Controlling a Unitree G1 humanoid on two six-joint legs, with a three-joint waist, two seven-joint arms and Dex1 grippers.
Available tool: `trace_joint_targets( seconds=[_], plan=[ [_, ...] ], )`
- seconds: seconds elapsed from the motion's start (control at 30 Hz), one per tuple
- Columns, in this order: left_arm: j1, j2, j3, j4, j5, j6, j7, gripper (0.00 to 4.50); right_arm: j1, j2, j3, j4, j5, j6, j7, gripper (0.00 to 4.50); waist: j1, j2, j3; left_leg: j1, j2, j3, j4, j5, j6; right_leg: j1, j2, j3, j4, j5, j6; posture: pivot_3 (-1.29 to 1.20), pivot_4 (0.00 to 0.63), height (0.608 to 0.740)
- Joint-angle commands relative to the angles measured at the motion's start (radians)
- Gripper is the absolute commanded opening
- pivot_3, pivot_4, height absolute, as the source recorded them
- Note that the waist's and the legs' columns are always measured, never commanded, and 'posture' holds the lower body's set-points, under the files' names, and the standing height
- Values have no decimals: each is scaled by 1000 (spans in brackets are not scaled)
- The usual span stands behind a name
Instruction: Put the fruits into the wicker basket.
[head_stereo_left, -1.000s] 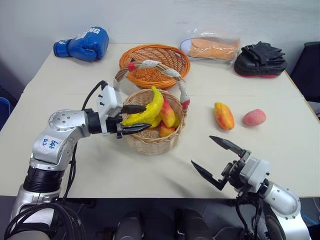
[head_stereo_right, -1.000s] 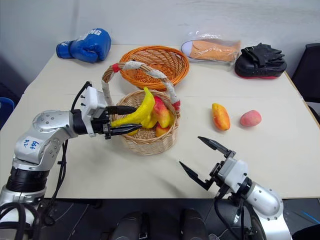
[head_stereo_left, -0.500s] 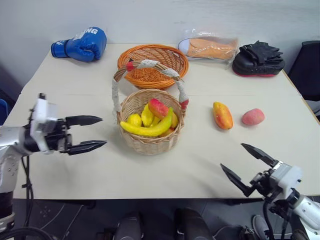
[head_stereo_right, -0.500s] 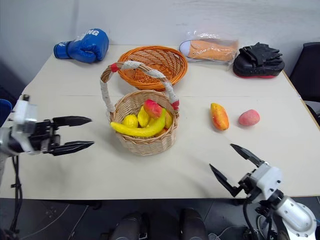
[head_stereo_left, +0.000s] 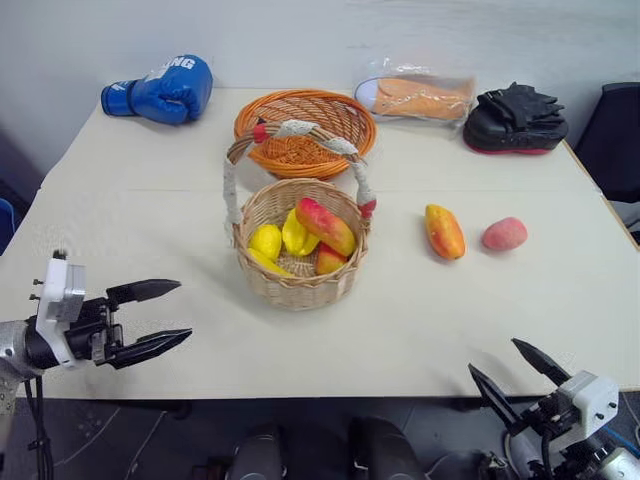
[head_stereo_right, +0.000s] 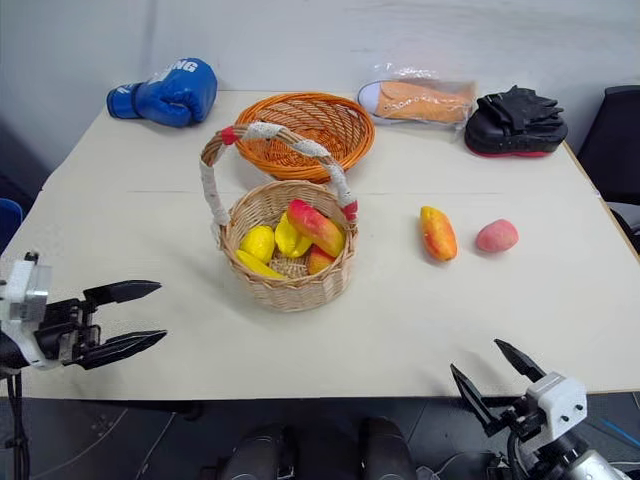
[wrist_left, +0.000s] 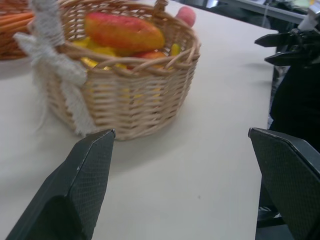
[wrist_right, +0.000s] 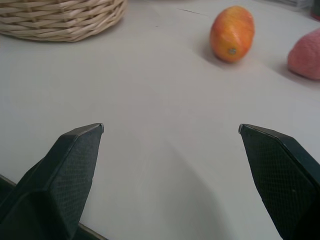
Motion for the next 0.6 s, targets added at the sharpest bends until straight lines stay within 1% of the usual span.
trace_joint_targets(
  seconds=[0.03,0.1,0.17,0.23,0.27,0.3,0.33,0.37,0.4,0.47,0.53,0.6],
  plan=[
    [-9,-22,29,-58,-27,-30,43,4481,-62,14,-39,-102,51,102,-144,4500,-8,0,0,0,0,0,0,0,0,0,0,1,0,0,0,0,150,740],
    [-13,-24,23,-97,-59,6,67,4481,-157,-54,-20,-191,106,240,-187,4500,-25,1,0,0,2,1,0,0,-1,-1,1,2,0,0,0,0,150,740],
    [-26,-24,13,-116,-80,23,84,4481,-216,-109,-16,-232,123,335,-206,4500,-31,1,0,1,2,3,0,1,-1,-1,1,4,1,1,-1,0,150,740],
    [-90,-17,-19,-122,-123,77,126,4481,-410,-222,-5,-224,194,532,-270,4500,-28,1,0,2,2,3,0,1,-1,-1,2,4,2,1,-1,0,150,740],
    [-111,-10,-32,-124,-143,110,145,4481,-504,-267,10,-204,194,612,-300,4500,-27,1,0,3,2,3,0,1,-1,0,3,4,2,1,-1,0,150,740],
    [-130,-12,-43,-126,-145,121,163,4481,-588,-307,37,-175,172,689,-327,4500,-27,1,0,2,2,3,1,1,0,-1,6,4,3,1,-1,0,150,740],
    [-138,-14,-48,-127,-144,126,174,4481,-633,-327,55,-158,151,736,-343,4500,-26,1,1,2,0,3,1,2,0,-2,6,5,4,1,-1,0,150,740],
    [-152,-18,-58,-130,-147,131,187,4481,-726,-346,101,-100,116,826,-380,4500,-24,1,1,2,0,4,1,2,1,-2,5,5,4,1,-1,0,150,740],
    [-171,-25,-73,-131,-136,122,197,4481,-828,-345,140,-29,91,909,-426,4500,-24,0,0,2,-1,4,0,2,0,-3,6,5,4,1,-2,0,150,740],
    [-200,-38,-95,-131,-138,123,214,4481,-991,-315,200,105,40,975,-470,4500,-22,-1,0,0,-1,3,1,4,-6,-3,7,4,3,0,-3,0,150,740],
    [-214,-48,-108,-138,-140,115,223,4481,-1078,-290,244,213,0,983,-457,4500,-23,-1,0,-3,-3,4,1,4,-5,-6,7,4,4,0,-3,0,150,740],
    [-216,-53,-114,-151,-151,117,221,4481,-1124,-285,278,285,-36,1000,-439,4500,-22,-1,0,-4,-4,4,1,5,-4,-6,7,4,3,0,-2,0,150,740]
  ],
)
